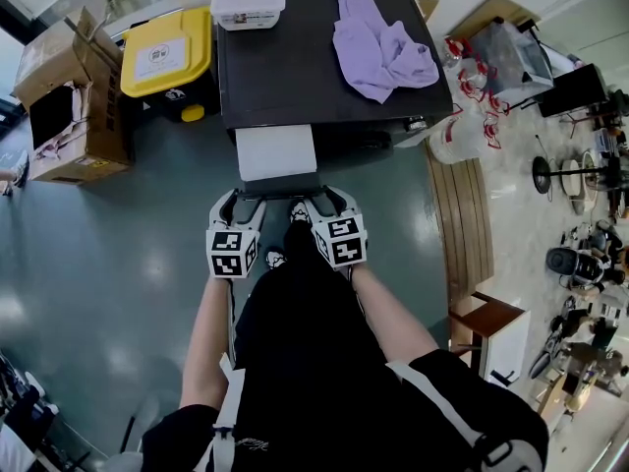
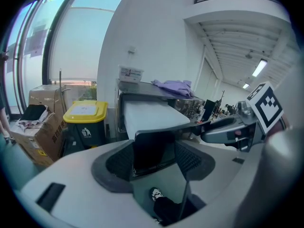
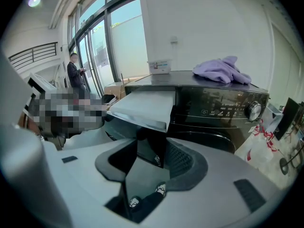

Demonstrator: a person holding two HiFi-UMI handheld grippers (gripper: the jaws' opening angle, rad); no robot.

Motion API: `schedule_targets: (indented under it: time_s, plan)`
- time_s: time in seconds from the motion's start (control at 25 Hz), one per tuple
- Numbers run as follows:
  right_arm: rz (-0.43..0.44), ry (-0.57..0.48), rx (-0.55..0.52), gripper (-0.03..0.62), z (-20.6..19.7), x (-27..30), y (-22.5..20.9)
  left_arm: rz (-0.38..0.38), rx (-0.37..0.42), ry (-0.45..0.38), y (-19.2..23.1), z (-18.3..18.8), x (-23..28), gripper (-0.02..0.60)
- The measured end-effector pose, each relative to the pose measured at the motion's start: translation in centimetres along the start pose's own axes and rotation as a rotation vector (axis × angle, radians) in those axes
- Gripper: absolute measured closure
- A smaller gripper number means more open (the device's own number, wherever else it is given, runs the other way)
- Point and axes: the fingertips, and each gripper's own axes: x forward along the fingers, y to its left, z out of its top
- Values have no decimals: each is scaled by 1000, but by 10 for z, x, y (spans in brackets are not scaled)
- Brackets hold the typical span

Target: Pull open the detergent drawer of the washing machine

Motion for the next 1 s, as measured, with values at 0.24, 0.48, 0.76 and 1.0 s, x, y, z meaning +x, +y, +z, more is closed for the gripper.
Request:
schedule_targets:
  time_s: [0.24, 0.48, 0.76, 1.0]
  plan:
    - [1, 2, 0, 404, -2, -2, 1, 2, 0, 3, -2, -1, -2, 310]
    - [-2, 1, 7, 404, -5, -4, 2, 10, -1, 0, -3, -4, -4, 310]
    - [-1, 0, 6, 404, -10, -8, 4, 7, -1, -2, -7, -9, -8, 311]
    - [5, 2, 10, 404, -17, -16, 7, 11, -6, 6, -13, -14, -16, 310]
